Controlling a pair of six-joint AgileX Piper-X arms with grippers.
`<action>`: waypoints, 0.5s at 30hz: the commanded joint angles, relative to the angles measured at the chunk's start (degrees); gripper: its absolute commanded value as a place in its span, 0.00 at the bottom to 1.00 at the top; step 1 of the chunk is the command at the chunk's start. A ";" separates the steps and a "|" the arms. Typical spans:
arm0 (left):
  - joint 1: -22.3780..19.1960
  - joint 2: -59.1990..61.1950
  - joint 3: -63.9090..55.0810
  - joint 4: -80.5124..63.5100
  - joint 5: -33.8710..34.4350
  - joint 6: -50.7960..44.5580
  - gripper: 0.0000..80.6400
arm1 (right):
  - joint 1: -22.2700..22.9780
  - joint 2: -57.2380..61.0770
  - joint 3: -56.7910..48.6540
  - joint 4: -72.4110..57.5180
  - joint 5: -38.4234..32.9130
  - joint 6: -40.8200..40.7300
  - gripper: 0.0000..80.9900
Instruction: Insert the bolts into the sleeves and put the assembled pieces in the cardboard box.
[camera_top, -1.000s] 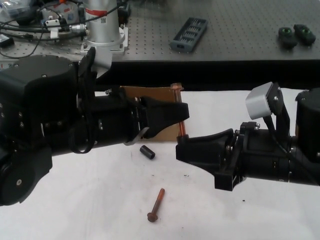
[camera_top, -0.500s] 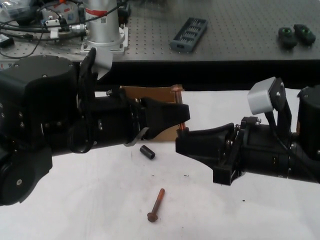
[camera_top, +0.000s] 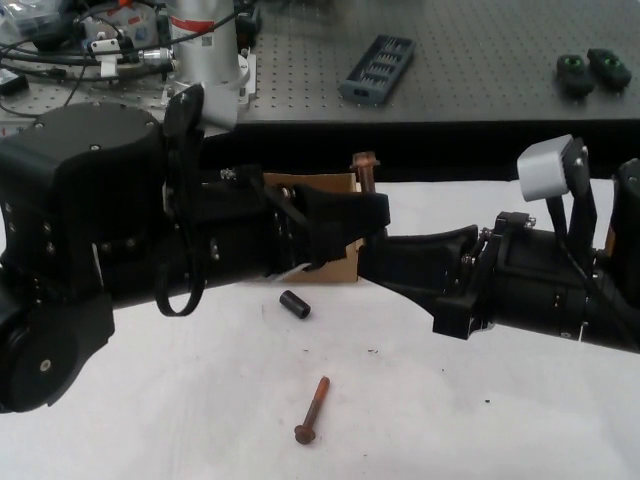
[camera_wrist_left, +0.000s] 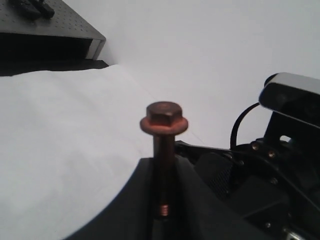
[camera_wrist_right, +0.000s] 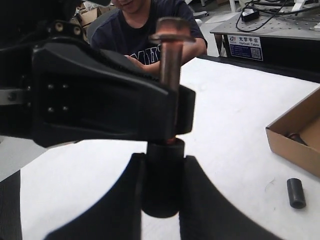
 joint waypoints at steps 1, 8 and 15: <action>-0.26 -0.36 0.13 0.80 -0.91 3.28 0.02 | -0.82 -0.32 -0.87 -4.65 3.10 2.61 0.03; 0.64 -0.36 0.13 0.27 -1.61 7.55 0.59 | -1.32 -0.32 -0.87 -4.51 0.04 2.61 0.03; 6.94 -0.36 0.13 -2.15 -2.41 7.90 0.61 | -3.14 -0.20 -0.98 -4.24 -0.87 0.93 0.03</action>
